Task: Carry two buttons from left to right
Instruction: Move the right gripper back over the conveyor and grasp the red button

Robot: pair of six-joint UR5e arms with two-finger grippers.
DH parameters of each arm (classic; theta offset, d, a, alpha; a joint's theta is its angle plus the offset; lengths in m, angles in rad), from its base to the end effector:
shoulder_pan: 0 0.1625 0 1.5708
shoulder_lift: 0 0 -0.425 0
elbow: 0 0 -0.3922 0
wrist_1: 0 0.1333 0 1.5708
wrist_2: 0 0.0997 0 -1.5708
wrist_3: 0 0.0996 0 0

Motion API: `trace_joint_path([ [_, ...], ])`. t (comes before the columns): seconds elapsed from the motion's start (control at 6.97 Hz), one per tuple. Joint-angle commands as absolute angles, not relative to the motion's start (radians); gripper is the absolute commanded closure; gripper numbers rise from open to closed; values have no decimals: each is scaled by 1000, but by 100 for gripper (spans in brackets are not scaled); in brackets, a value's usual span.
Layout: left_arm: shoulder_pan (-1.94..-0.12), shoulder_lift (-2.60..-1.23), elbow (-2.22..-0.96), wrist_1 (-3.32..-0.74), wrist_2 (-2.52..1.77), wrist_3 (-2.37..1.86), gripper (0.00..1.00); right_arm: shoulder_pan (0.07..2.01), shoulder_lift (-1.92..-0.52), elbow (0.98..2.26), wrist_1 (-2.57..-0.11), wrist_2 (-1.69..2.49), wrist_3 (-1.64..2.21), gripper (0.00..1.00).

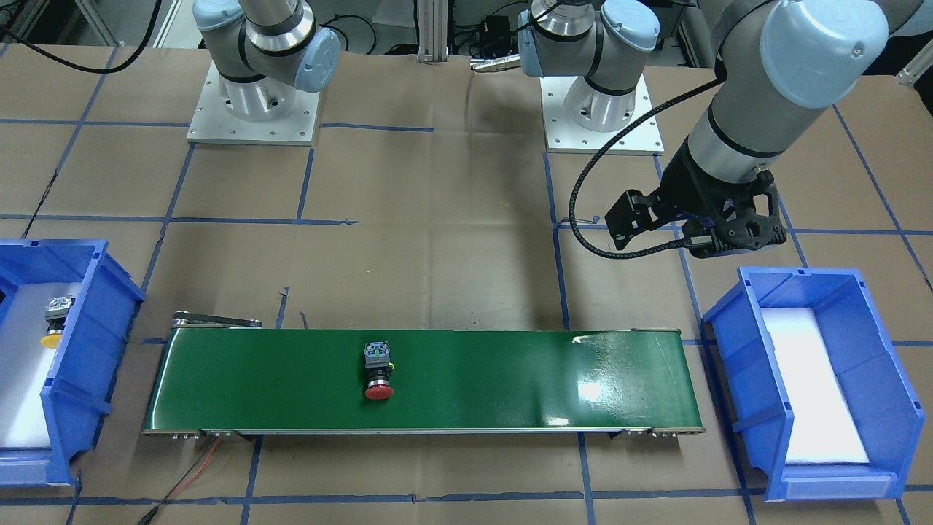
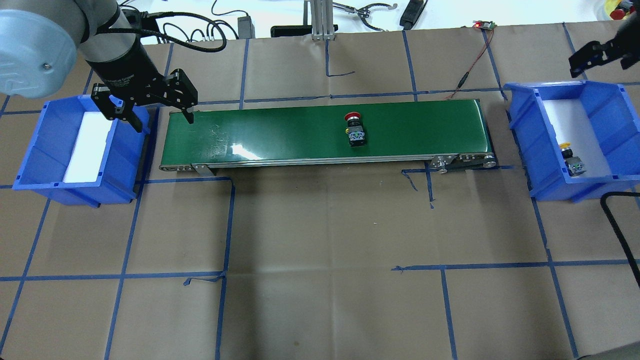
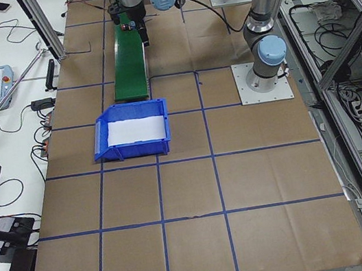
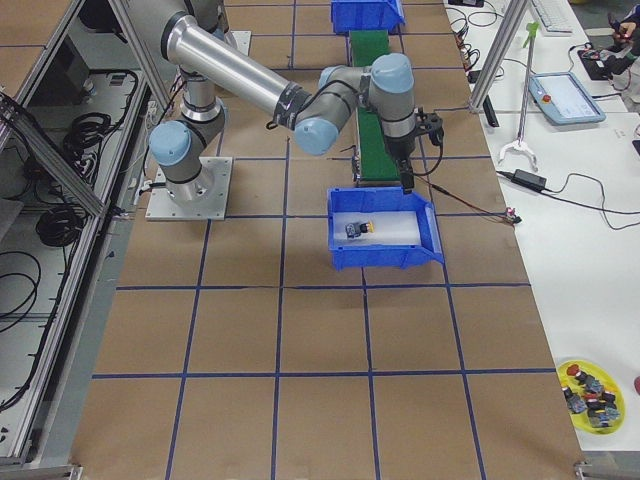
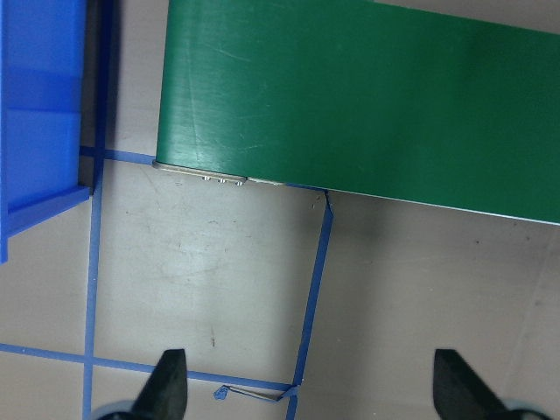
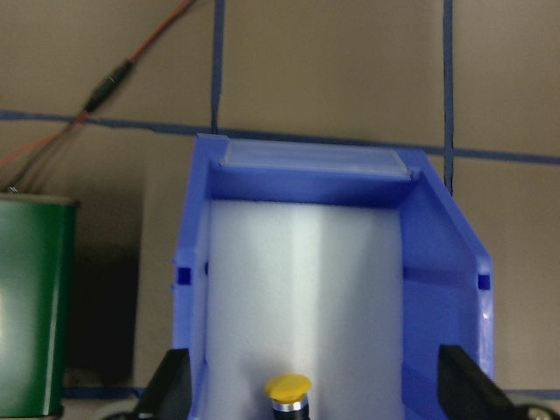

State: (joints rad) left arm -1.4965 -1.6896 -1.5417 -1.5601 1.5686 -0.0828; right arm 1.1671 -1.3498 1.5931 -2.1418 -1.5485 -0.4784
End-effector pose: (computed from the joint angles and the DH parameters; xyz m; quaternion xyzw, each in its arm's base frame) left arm -0.0936 -0.5410 0.4422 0.0785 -0.9961 -0.0395 0.0009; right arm -0.1112 -0.6052 0.4205 0.0387 -0.9858 0.1522 0.0597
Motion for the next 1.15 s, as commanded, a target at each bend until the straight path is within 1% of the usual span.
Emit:
trace_joint_path([
  [0.0,-1496,-1689,-1542,-1560,1569,-83,0,1334,-1358,1572,-2141,-1545,-318,0],
  [0.29,-1496,-1689,-1542,-1560,1568,-83,0,1501,-1359,1572,-2128,-1546,-144,0],
  [0.43,-1496,-1689,-1542,-1560,1568,-83,0,1553,-1361,1571,-2067,-1545,-50,0],
  [0.57,-1496,-1689,-1542,-1562,1568,-83,0,1586,-1359,1572,-2042,-1546,-14,0],
  [0.86,-1496,-1689,-1542,-1560,1568,-83,0,1589,-1344,1572,-1860,-1542,-14,0],
  [1.0,-1496,-1689,-1542,-1560,1568,-83,0,1591,-1333,1572,-1862,-1542,-17,0],
])
